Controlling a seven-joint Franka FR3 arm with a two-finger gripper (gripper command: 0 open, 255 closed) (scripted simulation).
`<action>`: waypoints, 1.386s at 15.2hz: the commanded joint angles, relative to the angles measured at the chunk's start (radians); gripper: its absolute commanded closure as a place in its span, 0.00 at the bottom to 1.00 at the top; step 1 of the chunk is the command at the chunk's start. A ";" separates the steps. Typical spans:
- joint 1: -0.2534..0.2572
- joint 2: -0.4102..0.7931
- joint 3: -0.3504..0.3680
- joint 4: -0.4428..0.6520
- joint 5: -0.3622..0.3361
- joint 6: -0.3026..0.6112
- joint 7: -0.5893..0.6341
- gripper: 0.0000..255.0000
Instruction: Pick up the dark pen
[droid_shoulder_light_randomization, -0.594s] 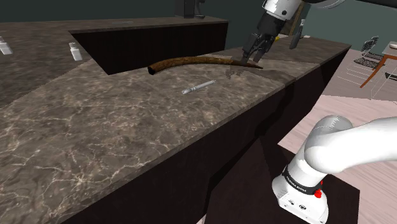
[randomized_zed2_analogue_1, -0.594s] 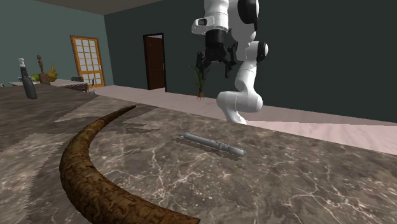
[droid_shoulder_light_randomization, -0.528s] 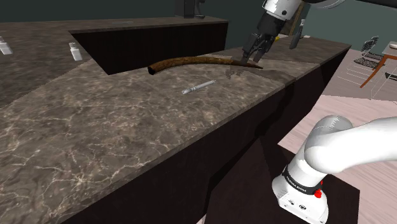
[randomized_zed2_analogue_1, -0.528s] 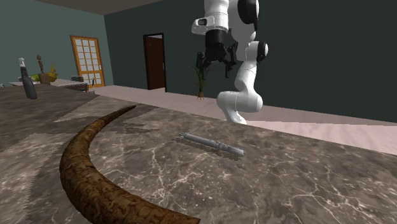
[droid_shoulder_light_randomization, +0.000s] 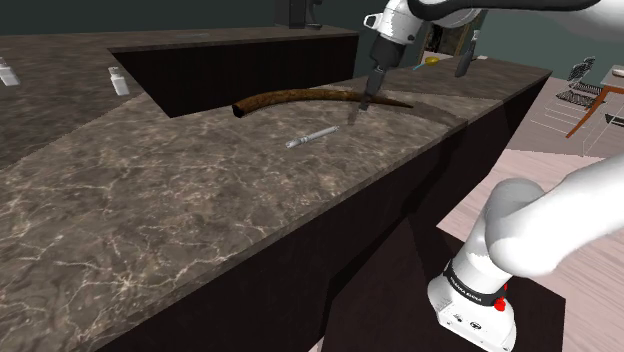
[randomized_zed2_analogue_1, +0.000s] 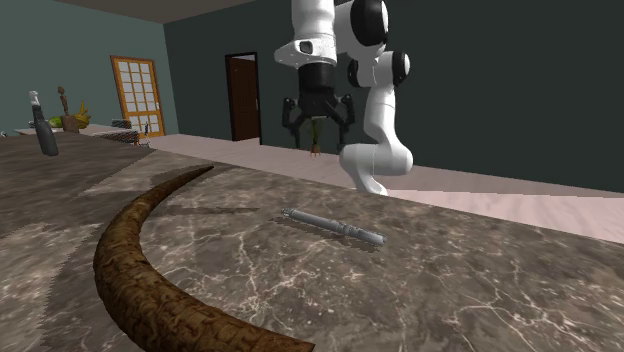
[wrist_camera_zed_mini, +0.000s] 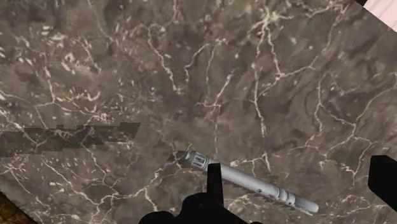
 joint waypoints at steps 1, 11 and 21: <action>0.056 0.087 -0.041 0.042 -0.001 0.025 -0.174 0.00; 0.240 0.428 -0.109 0.233 0.036 0.075 -0.881 0.00; 0.238 0.440 -0.111 0.145 0.043 0.175 -0.894 1.00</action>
